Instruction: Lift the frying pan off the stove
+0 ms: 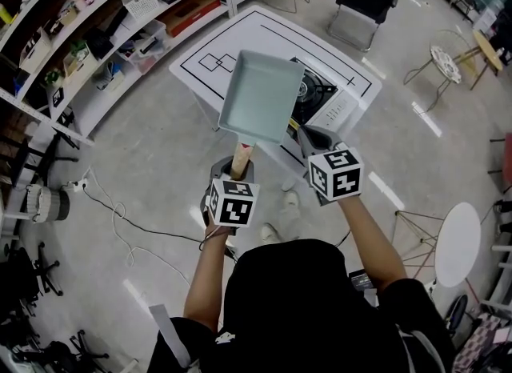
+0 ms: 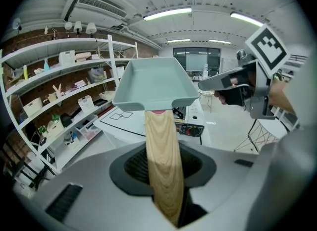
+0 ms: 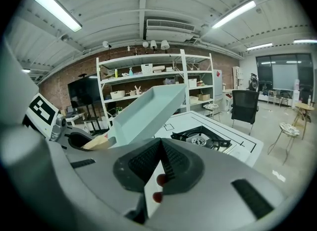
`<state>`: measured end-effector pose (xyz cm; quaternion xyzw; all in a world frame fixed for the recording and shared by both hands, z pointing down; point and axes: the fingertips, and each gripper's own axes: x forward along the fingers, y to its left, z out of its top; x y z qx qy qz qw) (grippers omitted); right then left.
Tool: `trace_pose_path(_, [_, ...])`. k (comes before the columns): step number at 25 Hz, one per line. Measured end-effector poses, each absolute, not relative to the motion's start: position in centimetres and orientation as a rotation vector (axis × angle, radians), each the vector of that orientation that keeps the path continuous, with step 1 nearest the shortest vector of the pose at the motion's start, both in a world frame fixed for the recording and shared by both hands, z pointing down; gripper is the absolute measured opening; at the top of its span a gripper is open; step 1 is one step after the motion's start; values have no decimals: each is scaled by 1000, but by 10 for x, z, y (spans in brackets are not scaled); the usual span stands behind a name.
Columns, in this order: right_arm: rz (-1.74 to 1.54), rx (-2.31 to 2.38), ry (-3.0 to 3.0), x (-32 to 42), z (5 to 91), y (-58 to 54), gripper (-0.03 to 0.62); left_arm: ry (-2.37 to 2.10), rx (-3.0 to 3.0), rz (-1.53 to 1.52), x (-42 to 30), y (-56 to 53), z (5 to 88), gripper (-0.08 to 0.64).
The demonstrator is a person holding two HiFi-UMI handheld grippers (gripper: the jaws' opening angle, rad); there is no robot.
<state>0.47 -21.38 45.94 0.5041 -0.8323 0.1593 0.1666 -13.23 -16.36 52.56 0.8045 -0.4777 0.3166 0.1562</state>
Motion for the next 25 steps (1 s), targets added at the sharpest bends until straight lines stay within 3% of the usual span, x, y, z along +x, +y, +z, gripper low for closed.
trace_pose_path(25, [406, 1431, -2413, 44, 428, -135, 2, -1430, 2340, 812, -89, -95, 482, 118])
